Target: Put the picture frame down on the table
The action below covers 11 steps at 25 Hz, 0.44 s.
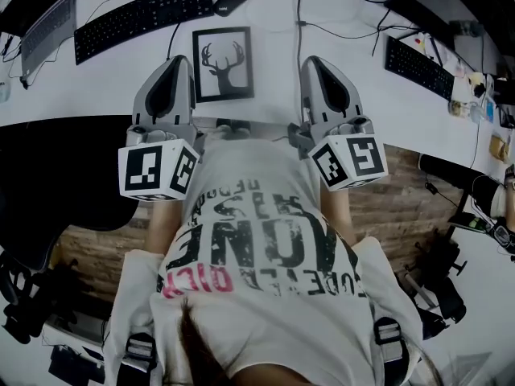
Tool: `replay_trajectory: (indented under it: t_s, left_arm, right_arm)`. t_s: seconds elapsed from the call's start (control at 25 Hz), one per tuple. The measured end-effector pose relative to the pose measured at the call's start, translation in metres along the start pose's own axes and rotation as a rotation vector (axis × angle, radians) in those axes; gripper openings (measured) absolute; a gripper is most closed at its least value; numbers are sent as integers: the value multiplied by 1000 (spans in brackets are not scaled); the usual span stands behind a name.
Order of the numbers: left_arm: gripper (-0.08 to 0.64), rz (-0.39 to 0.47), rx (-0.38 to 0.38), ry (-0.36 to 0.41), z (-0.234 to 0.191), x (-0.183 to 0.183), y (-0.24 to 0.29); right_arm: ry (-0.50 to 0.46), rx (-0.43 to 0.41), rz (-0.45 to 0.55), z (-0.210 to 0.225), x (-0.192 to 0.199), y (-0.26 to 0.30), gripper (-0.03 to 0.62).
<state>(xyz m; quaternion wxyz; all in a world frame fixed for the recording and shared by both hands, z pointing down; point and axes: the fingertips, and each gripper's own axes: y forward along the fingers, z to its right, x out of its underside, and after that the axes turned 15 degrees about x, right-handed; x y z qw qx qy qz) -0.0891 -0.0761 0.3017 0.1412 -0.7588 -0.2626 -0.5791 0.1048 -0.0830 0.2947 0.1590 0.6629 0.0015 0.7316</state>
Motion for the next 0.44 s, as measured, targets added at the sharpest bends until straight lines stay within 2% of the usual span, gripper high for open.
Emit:
replay_trajectory:
  t_s: [0.44]
  left_arm:
    - [3, -25, -18, -49, -2, 14, -4]
  right_arm:
    - [-25, 53, -14, 24, -1, -2, -2]
